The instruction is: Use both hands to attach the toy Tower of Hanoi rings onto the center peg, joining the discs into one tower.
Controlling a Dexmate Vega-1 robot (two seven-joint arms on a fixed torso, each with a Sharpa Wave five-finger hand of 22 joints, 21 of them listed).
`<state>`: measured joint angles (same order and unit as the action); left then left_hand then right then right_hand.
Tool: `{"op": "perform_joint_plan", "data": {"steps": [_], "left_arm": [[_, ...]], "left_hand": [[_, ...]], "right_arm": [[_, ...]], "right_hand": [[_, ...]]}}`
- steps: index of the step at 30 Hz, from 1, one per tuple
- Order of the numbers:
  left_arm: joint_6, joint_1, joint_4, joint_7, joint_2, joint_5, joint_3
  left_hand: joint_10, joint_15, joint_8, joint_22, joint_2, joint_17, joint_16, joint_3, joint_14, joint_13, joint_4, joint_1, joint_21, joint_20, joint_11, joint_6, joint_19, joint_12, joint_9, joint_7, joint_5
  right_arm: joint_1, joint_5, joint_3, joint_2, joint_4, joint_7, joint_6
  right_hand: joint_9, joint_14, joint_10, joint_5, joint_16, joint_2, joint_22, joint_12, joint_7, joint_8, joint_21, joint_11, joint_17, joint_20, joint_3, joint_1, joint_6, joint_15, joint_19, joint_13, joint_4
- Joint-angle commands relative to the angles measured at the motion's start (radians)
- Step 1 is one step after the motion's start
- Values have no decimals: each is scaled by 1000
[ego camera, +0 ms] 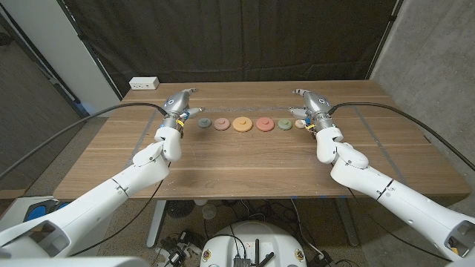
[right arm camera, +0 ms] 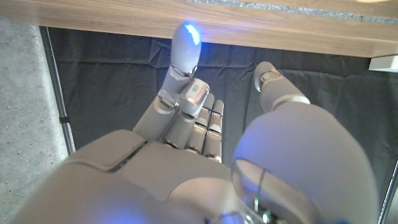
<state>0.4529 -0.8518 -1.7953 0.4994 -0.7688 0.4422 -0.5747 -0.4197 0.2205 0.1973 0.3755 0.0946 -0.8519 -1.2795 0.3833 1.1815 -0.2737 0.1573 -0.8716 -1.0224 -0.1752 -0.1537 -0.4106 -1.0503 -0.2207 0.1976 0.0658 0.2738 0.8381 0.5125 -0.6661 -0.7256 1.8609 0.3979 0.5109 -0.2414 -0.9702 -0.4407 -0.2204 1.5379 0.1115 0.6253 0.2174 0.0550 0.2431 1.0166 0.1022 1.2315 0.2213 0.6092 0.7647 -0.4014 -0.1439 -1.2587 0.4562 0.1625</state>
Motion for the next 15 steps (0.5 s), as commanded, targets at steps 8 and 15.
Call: {"op": "perform_joint_plan", "data": {"steps": [8,15], "left_arm": [[40,8,16,-34,-21,48,-14],[94,27,-1,-77,-23,83,-40]], "left_hand": [[5,-3,0,-9,-3,-4,1,-12,-10,-2,-2,12,-16,-37,0,6,11,5,3,3,5],[37,-3,-6,-23,-3,13,22,-29,-35,0,-13,43,-17,-34,9,34,31,15,2,-3,-2]], "right_arm": [[-13,87,-30,-23,24,-67,81],[-3,95,-28,-40,46,-105,101]], "right_hand": [[-8,12,1,4,-2,-5,-1,-2,27,5,-2,11,1,-1,11,13,-20,-69,8,7,3],[-13,19,18,6,-4,-5,-6,-8,28,3,-5,8,0,-1,14,14,-11,-69,17,10,3]]}}
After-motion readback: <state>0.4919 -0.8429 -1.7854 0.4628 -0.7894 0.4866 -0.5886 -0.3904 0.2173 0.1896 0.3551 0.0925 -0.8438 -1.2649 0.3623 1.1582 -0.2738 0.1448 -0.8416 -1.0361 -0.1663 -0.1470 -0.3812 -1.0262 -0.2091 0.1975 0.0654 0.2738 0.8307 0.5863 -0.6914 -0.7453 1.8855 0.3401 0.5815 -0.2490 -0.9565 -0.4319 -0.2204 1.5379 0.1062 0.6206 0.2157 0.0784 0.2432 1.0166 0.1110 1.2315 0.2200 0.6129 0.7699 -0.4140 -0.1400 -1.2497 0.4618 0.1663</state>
